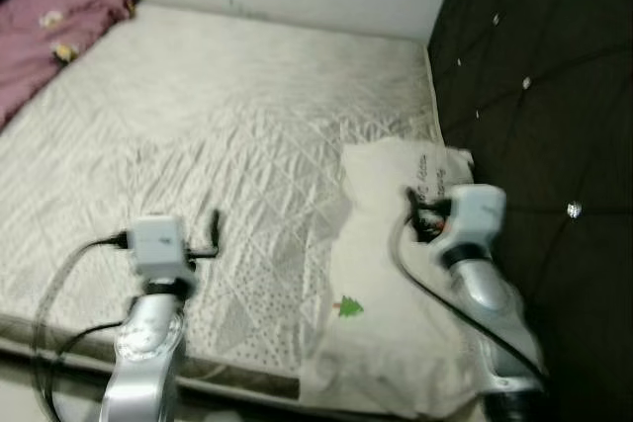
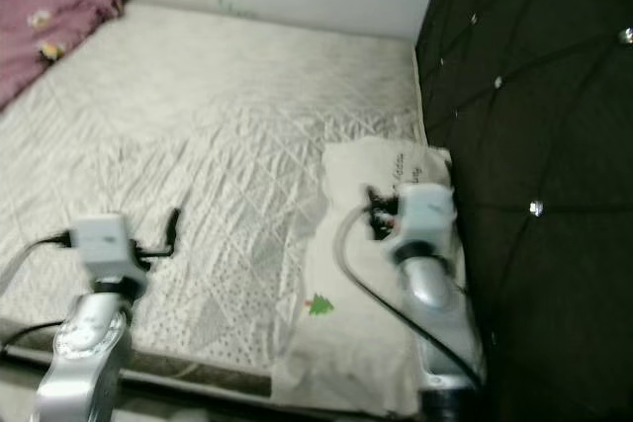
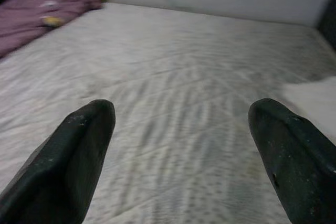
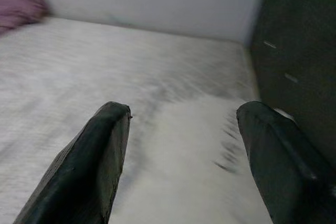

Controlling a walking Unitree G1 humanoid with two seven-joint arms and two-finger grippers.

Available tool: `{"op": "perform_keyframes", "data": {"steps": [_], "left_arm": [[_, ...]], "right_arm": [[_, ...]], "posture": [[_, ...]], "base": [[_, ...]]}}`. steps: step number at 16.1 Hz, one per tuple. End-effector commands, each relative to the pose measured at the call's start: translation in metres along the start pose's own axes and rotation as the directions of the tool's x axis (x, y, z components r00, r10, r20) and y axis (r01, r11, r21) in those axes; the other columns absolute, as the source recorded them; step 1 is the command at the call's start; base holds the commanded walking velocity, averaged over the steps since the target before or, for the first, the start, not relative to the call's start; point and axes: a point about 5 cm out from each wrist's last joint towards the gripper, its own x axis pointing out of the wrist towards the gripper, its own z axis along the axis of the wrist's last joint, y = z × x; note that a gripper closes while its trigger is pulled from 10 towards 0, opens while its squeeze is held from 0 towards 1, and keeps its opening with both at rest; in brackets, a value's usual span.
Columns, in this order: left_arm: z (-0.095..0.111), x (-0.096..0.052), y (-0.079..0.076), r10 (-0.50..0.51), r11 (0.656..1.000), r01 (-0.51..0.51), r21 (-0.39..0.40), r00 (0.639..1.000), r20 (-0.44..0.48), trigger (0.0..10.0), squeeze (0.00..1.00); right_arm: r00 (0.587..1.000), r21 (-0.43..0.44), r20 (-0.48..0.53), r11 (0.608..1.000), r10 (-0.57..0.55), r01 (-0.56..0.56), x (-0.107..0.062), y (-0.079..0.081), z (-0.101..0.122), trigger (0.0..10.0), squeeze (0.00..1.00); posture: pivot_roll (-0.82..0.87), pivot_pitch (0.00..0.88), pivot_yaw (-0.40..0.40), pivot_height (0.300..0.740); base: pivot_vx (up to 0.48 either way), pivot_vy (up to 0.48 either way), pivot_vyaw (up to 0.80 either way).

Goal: Clean up the room

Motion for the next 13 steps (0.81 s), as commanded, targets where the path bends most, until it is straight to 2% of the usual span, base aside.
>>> {"op": "perform_keyframes", "data": {"steps": [1, 3, 4, 5, 8, 11, 13], "left_arm": [[-0.0022, -0.0012, 0.0015, 0.008, 1.0, -0.007, 0.008, 1.0, -0.016, 10.0, 0.0], [-0.003, -0.0005, 0.0019, 0.017, 1.0, -0.017, -0.003, 1.0, -0.026, 10.0, 0.0], [-0.0032, -0.0002, 0.0023, 0.017, 1.0, -0.017, -0.011, 0.999, -0.027, 10.0, 0.0], [-0.0026, 0.0, 0.0025, 0.013, 1.0, -0.014, -0.021, 1.0, -0.025, 10.0, 0.0], [-0.0013, 0.0002, 0.0007, 0.003, 1.0, -0.003, -0.018, 1.0, -0.025, 10.0, 0.0], [0.0001, 0.0024, -0.0001, 0.001, 1.0, -0.001, -0.023, 1.0, -0.023, 10.0, 0.0], [0.0002, 0.0015, -0.0015, -0.006, 1.0, 0.005, -0.028, 1.0, -0.019, 10.0, 0.0]], "right_arm": [[1.0, -0.001, 0.001, 1.0, -0.002, 0.002, 0.0001, -0.0021, 0.0022, 10.0, 1.0], [1.0, 0.007, -0.009, 1.0, -0.003, 0.003, -0.0019, -0.0042, -0.0004, 10.0, 1.0], [1.0, -0.008, -0.016, 1.0, -0.014, 0.014, -0.0021, -0.0042, -0.0016, 10.0, 0.64], [1.0, -0.006, -0.022, 1.0, -0.02, 0.02, -0.0016, -0.0035, -0.0028, 10.0, 0.0], [1.0, 0.011, -0.02, 1.0, -0.006, 0.006, 0.0015, 0.0017, -0.0021, 10.0, 0.0], [1.0, 0.014, -0.023, 1.0, -0.003, 0.004, 0.0032, 0.0029, -0.0017, 10.0, 0.0], [1.0, -0.003, -0.021, 1.0, 0.0, 0.0, 0.0033, 0.0024, -0.0015, 10.0, 0.0]], "posture": [[0.05, 0.0, -0.048, 0.74], [0.05, 0.0, -0.046, 0.74], [0.05, 0.0, -0.042, 0.74], [0.05, 0.0, -0.037, 0.74], [0.06, 0.003, -0.038, 0.74], [0.06, 0.007, -0.039, 0.74], [0.06, 0.009, -0.04, 0.74]], "base": [[0.0, 0.0, 0.0], [0.0, 0.0, 0.0], [0.0, 0.274, 0.0], [0.0, 0.48, 0.0], [0.0, 0.48, 0.0], [0.0, 0.48, -0.75], [0.0, 0.48, 0.0]]}}
